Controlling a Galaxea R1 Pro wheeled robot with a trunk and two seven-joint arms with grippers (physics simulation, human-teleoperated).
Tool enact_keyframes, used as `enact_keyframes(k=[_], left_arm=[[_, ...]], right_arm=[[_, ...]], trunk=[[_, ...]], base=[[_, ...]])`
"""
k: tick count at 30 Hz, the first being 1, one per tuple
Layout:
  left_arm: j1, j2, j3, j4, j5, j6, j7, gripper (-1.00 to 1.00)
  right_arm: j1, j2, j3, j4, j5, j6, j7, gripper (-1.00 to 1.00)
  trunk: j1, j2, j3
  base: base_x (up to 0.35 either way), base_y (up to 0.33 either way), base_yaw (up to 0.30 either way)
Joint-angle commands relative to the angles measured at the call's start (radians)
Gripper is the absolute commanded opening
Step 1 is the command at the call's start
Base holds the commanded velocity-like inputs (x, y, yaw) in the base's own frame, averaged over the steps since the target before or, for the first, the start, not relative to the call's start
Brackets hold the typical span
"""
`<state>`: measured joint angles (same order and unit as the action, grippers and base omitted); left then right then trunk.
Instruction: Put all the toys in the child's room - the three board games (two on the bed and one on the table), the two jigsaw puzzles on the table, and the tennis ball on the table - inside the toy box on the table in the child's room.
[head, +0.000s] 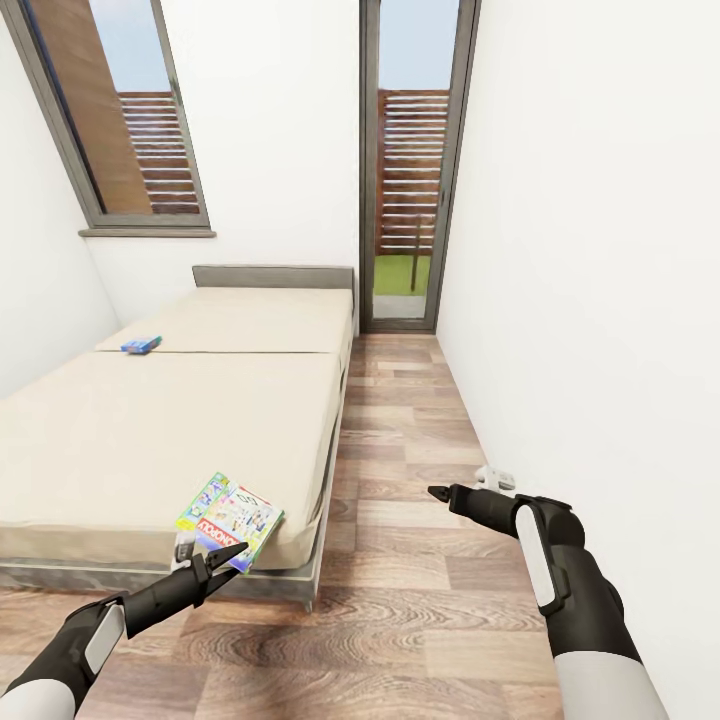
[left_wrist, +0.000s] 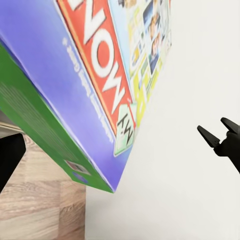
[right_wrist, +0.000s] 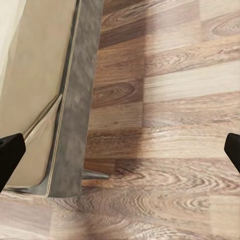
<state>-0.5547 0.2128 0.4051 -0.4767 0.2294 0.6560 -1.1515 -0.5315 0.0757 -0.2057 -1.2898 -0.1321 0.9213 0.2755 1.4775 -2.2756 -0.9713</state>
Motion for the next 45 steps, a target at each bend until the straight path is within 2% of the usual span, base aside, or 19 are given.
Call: enact_keyframes(k=[1, 45], left_arm=[[-0.001, 0.0, 0.001, 0.0, 0.002, 0.008, -0.002, 1.0], [-0.001, 0.003, 0.003, 0.001, 0.002, 0.007, -0.008, 1.0]], right_arm=[[-0.001, 0.001, -0.003, 0.0, -0.003, 0.005, 0.002, 1.0], [-0.001, 0.001, -0.003, 0.012, -0.001, 0.005, 0.002, 1.0]], trunk=[[0.0, 0.0, -0.001], [0.0, 0.0, -0.001]], base=[[0.0, 0.0, 0.0], [0.018, 0.013, 0.0]])
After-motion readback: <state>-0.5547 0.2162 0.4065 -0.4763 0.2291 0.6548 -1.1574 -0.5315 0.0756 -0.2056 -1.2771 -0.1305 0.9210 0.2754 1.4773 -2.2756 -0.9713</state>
